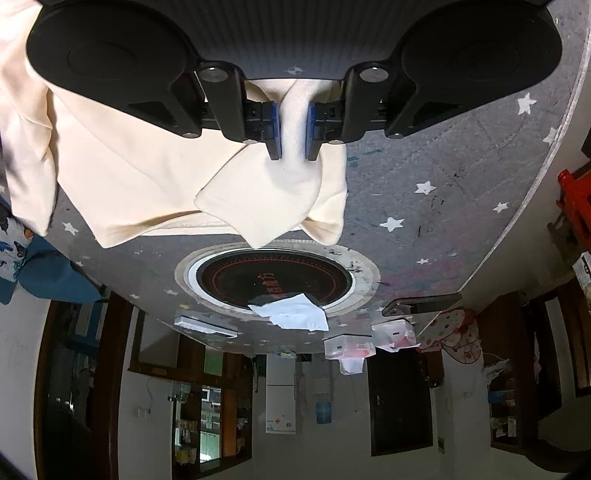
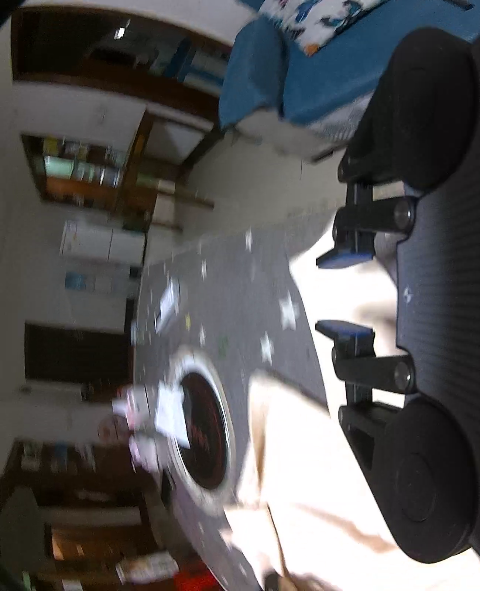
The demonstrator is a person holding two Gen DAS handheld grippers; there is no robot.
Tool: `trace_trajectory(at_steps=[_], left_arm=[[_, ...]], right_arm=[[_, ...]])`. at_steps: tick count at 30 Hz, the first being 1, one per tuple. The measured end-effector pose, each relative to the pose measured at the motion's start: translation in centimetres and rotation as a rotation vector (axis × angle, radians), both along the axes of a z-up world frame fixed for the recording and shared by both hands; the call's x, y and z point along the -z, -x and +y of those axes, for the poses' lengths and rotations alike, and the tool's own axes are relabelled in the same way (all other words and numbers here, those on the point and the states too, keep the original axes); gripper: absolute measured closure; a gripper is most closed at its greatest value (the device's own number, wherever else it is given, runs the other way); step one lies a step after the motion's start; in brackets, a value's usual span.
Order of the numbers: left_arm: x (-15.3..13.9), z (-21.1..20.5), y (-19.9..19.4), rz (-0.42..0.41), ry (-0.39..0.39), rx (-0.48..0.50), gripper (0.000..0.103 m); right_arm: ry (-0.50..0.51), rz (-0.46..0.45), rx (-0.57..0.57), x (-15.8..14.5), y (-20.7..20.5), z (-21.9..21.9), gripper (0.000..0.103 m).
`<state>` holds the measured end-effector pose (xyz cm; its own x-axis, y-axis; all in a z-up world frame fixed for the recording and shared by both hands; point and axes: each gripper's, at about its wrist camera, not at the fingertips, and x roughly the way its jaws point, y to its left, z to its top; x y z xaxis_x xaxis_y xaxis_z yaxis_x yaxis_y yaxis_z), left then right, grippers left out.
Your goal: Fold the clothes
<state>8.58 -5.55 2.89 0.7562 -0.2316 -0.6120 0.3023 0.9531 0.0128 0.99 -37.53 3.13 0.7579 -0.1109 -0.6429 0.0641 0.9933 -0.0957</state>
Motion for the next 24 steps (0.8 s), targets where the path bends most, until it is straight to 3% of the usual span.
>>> trace_trajectory(at_steps=[5, 11, 17, 24], left_arm=[[-0.7, 0.2, 0.2, 0.002, -0.007, -0.011, 0.084], [-1.8, -2.5, 0.4, -0.036, -0.033, 0.110, 0.082], [-0.4, -6.4, -1.5, -0.018, -0.067, 0.163, 0.059], [1.6, -8.4, -4.2, 0.031, -0.091, 0.141, 0.059]], right_arm=[[-0.017, 0.046, -0.113, 1.2, 0.1, 2.9, 0.066], [-0.038, 0.066, -0.117, 2.0, 0.0, 3.7, 0.061], [-0.063, 0.065, -0.107, 2.3, -0.1, 2.9, 0.056], [-0.092, 0.057, -0.098, 2.7, -0.2, 2.3, 0.049]])
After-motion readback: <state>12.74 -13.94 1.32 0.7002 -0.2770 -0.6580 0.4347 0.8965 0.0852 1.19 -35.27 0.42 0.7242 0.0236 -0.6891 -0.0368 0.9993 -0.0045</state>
